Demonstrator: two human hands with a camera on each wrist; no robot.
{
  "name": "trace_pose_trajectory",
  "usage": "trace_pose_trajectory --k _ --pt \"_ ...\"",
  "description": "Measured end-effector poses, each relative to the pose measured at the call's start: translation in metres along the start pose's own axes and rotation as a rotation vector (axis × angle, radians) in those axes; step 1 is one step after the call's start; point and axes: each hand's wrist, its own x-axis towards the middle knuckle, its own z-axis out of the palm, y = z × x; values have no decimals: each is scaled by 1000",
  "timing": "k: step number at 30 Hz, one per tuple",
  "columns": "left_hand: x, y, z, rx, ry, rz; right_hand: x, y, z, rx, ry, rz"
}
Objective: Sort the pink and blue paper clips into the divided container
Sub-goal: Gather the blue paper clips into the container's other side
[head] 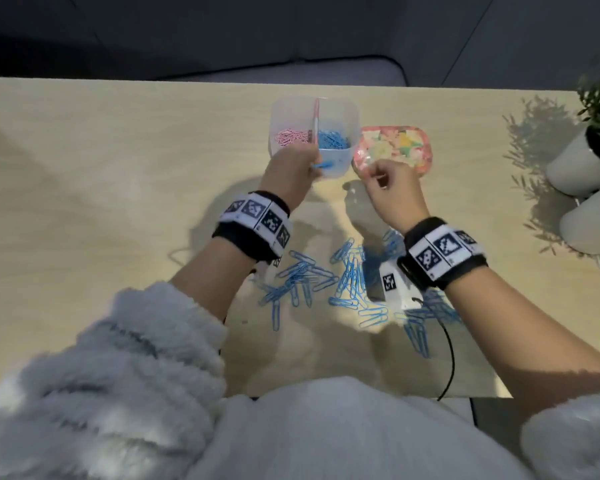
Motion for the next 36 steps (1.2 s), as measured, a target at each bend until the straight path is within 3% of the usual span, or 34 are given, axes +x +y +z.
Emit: trace_pose_trajectory --k 5,9,13,15,19,22,24,30,36 --pt "66 20 -6 71 -17 -35 -36 38 -4 -3 -32 128" --pt "73 17 0 61 -49 -29 -43 48 -7 -28 -69 116" --pt "24 -2 2 -29 105 116 -45 52 0 -49 -133 108" --pt "-19 -25 8 -25 14 150 -47 49 7 -84 -183 96" --pt "-101 -70 20 29 -278 6 -56 33 32 -278 -365 -105" --pt "-144 -86 21 83 -319 -17 -66 17 52 -526 -558 -266" --pt "-165 -84 23 117 -322 -25 -73 10 63 -614 -609 -335" --pt "-172 -63 38 136 -241 -173 -84 0 80 -513 -619 -372" --pt "-152 -59 40 38 -203 -199 -86 0 83 -513 -614 -379"
